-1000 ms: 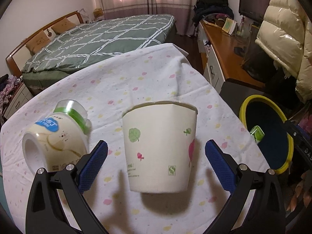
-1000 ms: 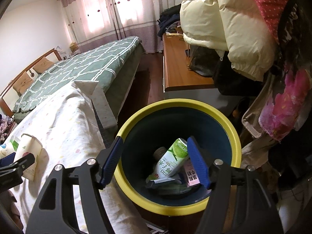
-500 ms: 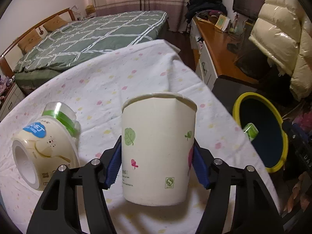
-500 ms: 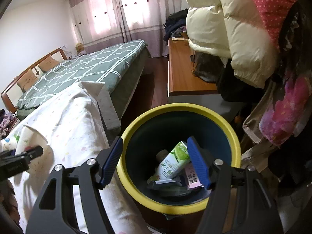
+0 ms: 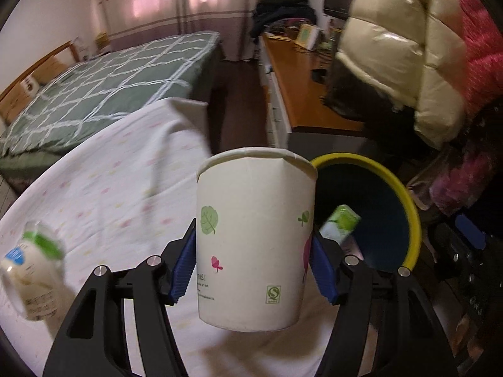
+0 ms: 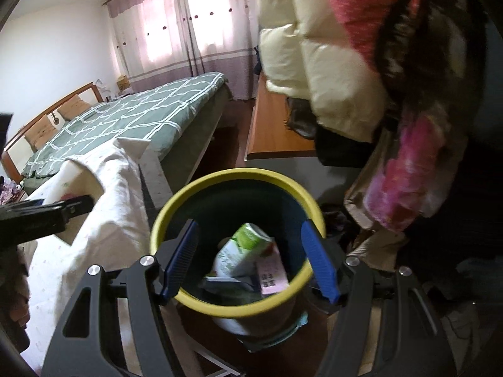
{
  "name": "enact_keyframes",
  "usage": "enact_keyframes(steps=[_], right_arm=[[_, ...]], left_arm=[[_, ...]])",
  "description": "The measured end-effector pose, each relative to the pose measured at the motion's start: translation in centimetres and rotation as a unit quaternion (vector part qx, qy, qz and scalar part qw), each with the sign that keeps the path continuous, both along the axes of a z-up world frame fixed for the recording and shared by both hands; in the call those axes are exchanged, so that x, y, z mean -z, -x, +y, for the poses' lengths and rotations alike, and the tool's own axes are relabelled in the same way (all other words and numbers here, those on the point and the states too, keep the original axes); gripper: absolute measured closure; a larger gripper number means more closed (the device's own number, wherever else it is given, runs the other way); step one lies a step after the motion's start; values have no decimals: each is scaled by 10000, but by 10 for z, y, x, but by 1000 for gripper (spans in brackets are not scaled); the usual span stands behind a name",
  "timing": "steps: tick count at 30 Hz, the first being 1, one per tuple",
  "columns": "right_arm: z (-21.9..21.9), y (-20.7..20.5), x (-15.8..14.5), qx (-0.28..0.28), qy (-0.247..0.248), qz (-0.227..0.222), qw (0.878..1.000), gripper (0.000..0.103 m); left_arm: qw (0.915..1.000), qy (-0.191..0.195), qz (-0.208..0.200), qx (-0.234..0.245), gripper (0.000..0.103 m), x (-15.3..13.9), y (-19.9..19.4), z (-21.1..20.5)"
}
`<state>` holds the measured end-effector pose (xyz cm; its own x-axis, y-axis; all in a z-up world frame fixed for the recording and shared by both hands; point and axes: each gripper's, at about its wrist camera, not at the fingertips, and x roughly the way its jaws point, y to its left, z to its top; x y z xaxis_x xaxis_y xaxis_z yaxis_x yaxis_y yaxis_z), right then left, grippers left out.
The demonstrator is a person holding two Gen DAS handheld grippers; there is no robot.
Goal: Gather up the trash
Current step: 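Carry the paper cup with the left tool into the bin and open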
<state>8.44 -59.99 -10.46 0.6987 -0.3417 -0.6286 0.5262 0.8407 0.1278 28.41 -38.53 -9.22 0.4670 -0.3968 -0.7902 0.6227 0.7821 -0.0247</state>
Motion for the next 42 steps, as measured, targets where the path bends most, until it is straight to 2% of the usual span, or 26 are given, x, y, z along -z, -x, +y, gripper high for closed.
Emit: enact_keyframes(steps=[10,18,22,24,28,34,38,42], right_arm=[[-23,34,11,252,-109,47,9996,38],[-34,41,10,371,-185,-18,9991,38],[-35,43,10,358,-185,-32,9992,36],[-34,43,9,339,-187,-43,9992,36],[-27,38,5,260,-166,-69,9995,36],[-6,26,-1,17,-96,-96,9999,36],[13,16,-6,-180,-28,-84,9998,36],[36,2,-15,-417,75,-107,9990,36]], left_arm=[[9976,-184,163,641,36,21,27,-93],[9971,-223,157,707,34,23,31,-119],[9980,-225,76,590,15,22,28,-117],[9983,-152,51,569,15,17,31,-110],[9989,101,-178,430,15,-3,40,-73],[9963,572,-625,-166,10,-32,54,22],[9905,671,-965,-717,9,-41,66,97],[9805,719,-1160,-1411,9,-44,76,176]])
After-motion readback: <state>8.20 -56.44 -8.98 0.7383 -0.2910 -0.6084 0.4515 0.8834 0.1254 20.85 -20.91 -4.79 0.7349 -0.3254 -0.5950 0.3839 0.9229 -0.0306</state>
